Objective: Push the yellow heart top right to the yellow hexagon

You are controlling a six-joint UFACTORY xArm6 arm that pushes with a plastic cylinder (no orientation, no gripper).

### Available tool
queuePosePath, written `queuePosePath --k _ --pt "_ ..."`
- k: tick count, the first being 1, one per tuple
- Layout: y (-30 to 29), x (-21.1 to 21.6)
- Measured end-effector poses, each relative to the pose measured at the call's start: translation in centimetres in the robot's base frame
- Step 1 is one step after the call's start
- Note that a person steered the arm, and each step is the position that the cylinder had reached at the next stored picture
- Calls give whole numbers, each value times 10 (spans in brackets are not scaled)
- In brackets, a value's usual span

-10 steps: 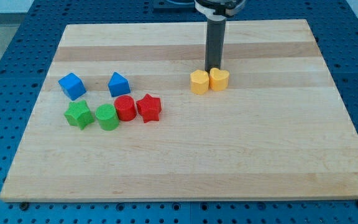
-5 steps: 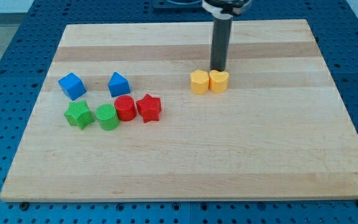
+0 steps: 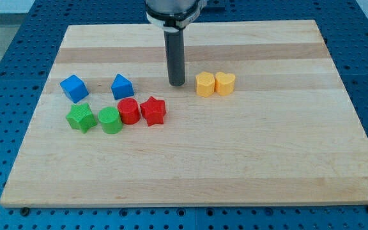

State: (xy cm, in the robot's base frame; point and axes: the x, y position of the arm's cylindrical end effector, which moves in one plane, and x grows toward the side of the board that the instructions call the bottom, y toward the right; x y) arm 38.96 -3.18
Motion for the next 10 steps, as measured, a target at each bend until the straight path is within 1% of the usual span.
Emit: queuePosePath --k 1,2,3,4,5,10 --pt "13 33" --pt "42 62" --pt "83 72" --pt "109 67" --pt "113 51" --pt "101 -2"
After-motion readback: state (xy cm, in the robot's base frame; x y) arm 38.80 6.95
